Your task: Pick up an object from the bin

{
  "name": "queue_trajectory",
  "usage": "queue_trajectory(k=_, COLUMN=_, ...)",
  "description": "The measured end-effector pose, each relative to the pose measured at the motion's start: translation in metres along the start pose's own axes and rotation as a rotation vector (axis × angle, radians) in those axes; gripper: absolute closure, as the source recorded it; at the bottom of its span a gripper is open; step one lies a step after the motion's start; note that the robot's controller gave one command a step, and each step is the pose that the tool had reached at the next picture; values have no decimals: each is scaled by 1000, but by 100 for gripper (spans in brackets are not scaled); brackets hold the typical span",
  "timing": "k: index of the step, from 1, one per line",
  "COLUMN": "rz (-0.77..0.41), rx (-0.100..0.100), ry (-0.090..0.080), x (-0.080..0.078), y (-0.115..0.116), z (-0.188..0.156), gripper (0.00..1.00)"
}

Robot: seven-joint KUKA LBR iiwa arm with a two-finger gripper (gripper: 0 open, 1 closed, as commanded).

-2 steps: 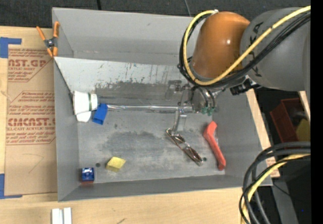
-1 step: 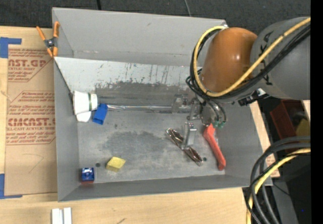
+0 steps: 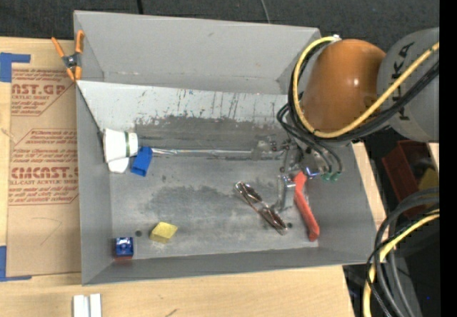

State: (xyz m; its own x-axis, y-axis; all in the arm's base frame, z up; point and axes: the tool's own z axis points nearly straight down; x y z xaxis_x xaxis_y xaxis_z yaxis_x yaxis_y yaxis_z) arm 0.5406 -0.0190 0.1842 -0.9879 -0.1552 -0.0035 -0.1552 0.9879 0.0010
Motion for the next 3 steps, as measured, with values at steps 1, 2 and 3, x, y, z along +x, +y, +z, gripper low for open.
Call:
queue_trajectory(k=1, rz=210, rx=1, ry=-2, x=12, y=-20, z=44, gripper=0)
queue_trajectory(k=2, rz=189, rx=0, ry=8, x=16, y=-30, z=77, gripper=0)
queue_trajectory(k=3, rz=143, rx=1, ry=3, x=15, y=-33, z=83, gripper=0)
